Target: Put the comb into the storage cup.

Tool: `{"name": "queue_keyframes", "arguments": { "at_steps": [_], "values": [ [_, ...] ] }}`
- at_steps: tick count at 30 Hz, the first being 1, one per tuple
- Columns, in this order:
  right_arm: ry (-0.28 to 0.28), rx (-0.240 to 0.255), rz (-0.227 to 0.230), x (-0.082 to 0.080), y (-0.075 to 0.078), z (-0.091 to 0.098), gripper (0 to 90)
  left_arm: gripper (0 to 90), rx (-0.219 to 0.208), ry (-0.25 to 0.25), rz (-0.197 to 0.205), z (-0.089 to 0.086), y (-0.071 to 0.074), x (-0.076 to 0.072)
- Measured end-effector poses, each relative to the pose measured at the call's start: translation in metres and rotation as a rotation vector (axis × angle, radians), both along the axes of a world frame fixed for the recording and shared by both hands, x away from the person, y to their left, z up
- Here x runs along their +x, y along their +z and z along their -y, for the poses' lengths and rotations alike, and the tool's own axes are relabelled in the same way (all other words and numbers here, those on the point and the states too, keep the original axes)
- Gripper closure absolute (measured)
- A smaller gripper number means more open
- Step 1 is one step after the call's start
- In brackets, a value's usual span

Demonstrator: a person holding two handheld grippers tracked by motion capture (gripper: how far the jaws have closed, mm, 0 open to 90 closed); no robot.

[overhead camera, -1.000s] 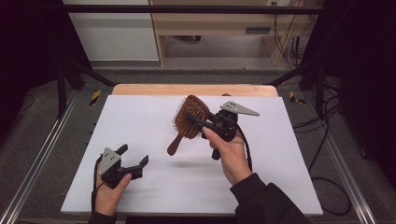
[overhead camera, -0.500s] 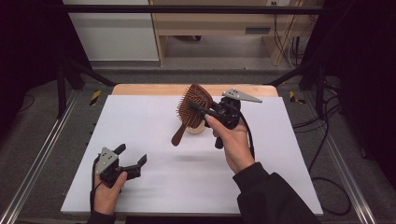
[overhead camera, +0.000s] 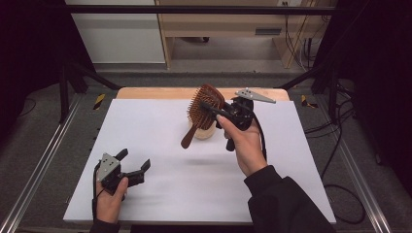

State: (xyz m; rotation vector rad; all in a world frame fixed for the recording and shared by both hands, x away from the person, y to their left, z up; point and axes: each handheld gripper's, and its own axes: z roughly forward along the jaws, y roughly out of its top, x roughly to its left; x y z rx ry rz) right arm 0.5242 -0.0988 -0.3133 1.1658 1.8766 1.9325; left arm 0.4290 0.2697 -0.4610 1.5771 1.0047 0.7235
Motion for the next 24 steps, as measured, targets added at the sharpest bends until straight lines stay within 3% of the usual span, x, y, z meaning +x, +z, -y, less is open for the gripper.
{"name": "queue_keyframes", "arguments": {
  "at_steps": [24],
  "values": [
    [-0.04, 0.022, -0.001, 0.01, 0.011, 0.007, 51.5, 4.4, -0.001, -0.009, -0.004, 0.002, -0.001, 0.0]
  ]
}}
